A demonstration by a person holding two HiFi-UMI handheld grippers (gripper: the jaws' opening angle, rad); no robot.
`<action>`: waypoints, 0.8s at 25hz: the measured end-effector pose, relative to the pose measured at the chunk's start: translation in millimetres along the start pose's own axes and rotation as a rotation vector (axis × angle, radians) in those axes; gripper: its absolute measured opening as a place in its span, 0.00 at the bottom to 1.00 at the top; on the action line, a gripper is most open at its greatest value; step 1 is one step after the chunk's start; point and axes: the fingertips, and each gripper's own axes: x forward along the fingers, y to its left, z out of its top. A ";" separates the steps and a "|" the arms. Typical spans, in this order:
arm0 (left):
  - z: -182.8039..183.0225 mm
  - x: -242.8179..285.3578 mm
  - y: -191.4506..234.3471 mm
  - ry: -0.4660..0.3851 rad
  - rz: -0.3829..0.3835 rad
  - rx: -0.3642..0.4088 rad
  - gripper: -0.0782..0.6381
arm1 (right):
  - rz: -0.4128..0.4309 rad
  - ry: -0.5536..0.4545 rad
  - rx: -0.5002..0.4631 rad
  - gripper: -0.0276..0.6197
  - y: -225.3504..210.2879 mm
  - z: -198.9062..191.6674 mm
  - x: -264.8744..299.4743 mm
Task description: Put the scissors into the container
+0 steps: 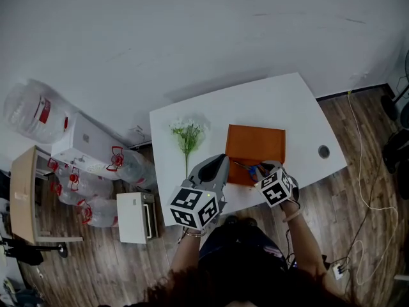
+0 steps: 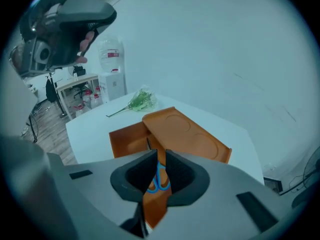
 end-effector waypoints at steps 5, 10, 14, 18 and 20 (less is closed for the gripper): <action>1.3 4.3 -6.0 0.000 -0.011 0.009 0.13 | -0.027 -0.110 0.064 0.08 -7.6 22.2 -24.0; 4.7 11.6 -15.4 -0.002 -0.031 0.022 0.13 | -0.040 -0.184 0.124 0.06 -11.4 36.6 -43.1; 9.0 17.6 -20.4 -0.005 -0.045 0.034 0.13 | -0.063 -0.256 0.165 0.05 -18.6 49.8 -58.3; 8.9 24.2 -23.5 0.002 -0.053 0.049 0.13 | -0.090 -0.321 0.209 0.04 -30.4 57.8 -71.8; 7.9 27.3 -24.6 0.005 -0.057 0.048 0.13 | -0.099 -0.344 0.232 0.04 -35.5 59.2 -78.0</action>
